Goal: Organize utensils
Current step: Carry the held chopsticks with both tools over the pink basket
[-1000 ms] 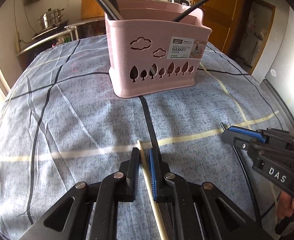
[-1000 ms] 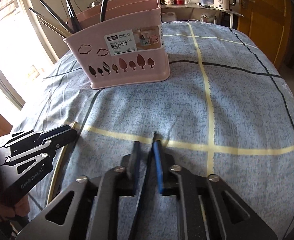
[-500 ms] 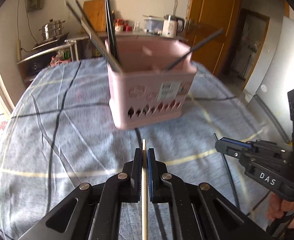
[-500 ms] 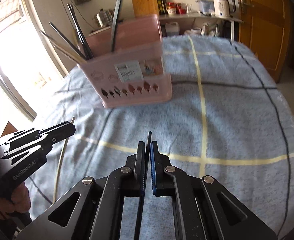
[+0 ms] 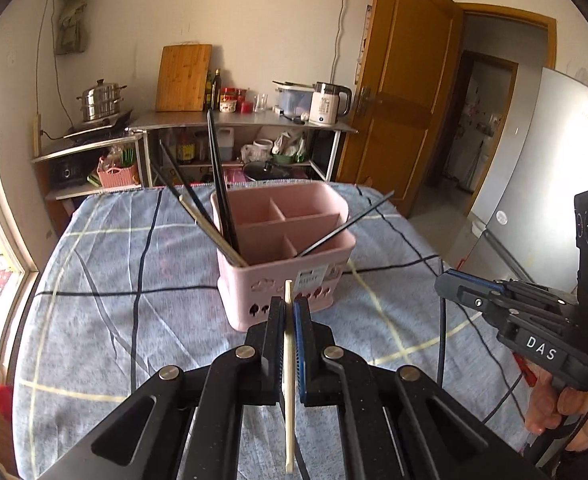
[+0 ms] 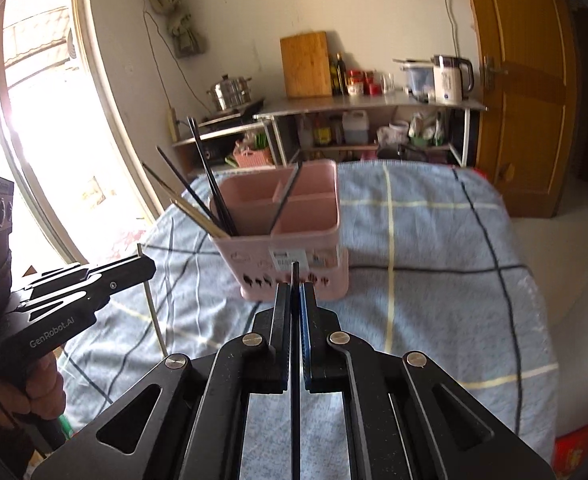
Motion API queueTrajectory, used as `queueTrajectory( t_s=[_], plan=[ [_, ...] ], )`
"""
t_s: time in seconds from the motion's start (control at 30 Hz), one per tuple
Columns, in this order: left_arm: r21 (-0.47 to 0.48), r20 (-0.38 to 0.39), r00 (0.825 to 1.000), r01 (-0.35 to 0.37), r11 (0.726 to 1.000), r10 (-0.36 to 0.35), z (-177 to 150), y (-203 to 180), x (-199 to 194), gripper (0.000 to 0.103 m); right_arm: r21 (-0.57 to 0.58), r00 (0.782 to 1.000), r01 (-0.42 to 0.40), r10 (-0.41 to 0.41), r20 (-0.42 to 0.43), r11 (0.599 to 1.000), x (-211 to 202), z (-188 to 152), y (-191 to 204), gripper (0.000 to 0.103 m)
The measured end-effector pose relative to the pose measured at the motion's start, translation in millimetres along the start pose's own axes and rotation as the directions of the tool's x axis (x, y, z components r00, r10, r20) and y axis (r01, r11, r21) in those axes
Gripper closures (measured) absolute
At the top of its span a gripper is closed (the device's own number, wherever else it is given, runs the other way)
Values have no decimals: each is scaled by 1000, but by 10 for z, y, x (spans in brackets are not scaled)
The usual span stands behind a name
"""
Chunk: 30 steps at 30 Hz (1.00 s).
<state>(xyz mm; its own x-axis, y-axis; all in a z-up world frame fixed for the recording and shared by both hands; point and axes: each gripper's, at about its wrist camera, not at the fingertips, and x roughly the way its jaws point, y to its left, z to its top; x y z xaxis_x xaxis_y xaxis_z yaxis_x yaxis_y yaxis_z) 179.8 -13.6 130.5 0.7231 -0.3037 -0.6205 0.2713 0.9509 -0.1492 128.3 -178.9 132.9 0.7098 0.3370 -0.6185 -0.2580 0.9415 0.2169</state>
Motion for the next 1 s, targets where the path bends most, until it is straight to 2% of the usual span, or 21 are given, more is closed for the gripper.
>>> queueTrajectory(
  t_s=[0.3,1.0],
  plan=[
    [20,36,999,1,1000,-2,145,-31,-162,99,-21,998,-2,4,60,1000,-194,155,53,99],
    [13,37,999,36,999,-36,206,-33,-334,99,-39,994,-16,20,106,999,-408,250,98,99]
  ],
)
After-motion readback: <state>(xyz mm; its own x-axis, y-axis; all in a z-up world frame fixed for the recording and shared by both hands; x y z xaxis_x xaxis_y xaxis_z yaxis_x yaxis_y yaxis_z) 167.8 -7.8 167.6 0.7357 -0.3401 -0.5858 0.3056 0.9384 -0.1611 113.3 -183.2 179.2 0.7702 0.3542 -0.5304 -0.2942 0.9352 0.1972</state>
